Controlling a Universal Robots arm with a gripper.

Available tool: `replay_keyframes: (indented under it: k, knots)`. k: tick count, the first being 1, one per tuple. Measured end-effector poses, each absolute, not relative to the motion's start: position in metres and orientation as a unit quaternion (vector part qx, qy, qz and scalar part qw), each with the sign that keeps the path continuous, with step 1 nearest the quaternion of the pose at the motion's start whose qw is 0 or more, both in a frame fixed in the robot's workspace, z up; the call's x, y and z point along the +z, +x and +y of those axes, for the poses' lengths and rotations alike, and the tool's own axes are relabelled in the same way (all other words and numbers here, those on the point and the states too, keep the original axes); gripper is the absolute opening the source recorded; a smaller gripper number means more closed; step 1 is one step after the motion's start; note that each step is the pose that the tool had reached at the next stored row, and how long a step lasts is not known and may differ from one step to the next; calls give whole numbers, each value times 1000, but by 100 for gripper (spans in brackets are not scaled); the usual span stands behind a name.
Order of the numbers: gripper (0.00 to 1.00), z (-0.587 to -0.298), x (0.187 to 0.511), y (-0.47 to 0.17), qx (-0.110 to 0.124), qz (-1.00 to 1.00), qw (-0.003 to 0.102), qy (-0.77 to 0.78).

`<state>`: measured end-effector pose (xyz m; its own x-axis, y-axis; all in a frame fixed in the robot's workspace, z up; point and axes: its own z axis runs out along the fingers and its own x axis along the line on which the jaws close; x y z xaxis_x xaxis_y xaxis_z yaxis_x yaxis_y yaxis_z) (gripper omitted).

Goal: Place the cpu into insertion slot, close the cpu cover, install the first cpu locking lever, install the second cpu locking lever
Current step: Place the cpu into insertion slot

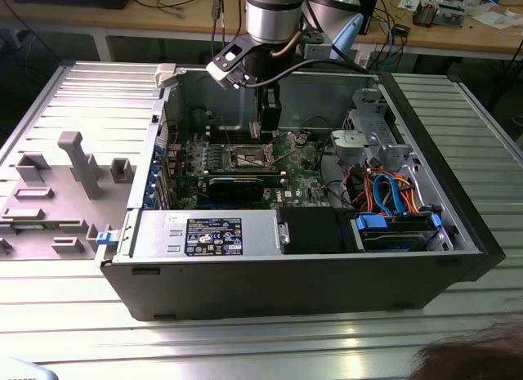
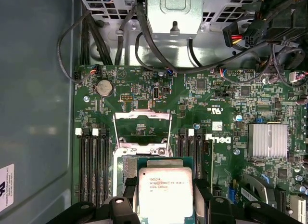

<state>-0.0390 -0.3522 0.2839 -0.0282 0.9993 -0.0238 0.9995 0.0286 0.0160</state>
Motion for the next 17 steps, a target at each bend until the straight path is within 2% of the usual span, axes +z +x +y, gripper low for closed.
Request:
replay_keyframes:
  k: [17]
  knots:
    - [55, -352, 280, -39, -3, 717, 14, 697]
